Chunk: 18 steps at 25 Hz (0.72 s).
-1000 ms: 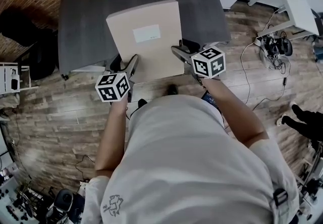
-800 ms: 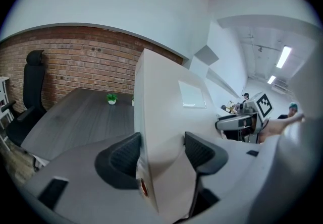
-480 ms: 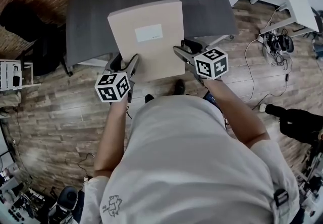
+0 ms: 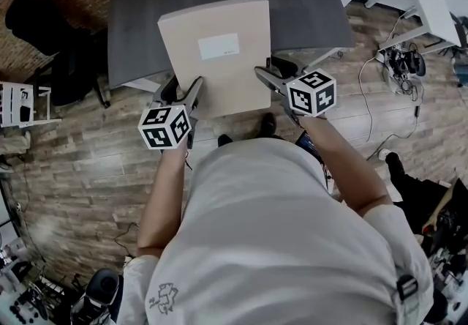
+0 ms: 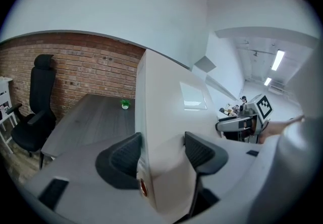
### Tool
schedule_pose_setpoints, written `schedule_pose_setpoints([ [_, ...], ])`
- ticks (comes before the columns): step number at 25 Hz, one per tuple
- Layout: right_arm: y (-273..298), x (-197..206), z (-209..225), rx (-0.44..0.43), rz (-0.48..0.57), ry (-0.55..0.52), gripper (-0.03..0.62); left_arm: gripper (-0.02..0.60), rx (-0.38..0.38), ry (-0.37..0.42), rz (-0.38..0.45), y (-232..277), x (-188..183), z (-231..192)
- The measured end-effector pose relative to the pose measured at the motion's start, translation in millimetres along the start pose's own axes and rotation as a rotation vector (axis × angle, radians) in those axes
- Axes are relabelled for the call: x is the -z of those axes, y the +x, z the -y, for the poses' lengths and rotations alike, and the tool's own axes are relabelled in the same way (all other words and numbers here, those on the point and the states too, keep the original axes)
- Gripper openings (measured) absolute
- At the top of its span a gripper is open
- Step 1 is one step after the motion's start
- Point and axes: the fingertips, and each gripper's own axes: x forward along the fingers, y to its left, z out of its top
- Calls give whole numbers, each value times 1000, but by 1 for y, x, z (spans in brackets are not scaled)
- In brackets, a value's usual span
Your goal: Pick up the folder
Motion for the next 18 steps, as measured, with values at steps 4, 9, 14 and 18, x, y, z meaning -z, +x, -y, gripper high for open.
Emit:
schedule_pose_setpoints([
  [4,5,2,-24,0,1,1,215,284,13,4,15,-21,-1,-12],
  [9,10,2,-48,8,16,-6,213,281,26,16,34,-41,-5,-25],
  [14,9,10,-59,17,24,-13,209,276,34,28,31,-52,0,-28],
  [18,15,16,-63,19,25,7,207,276,43,9,16,-53,8,-36],
])
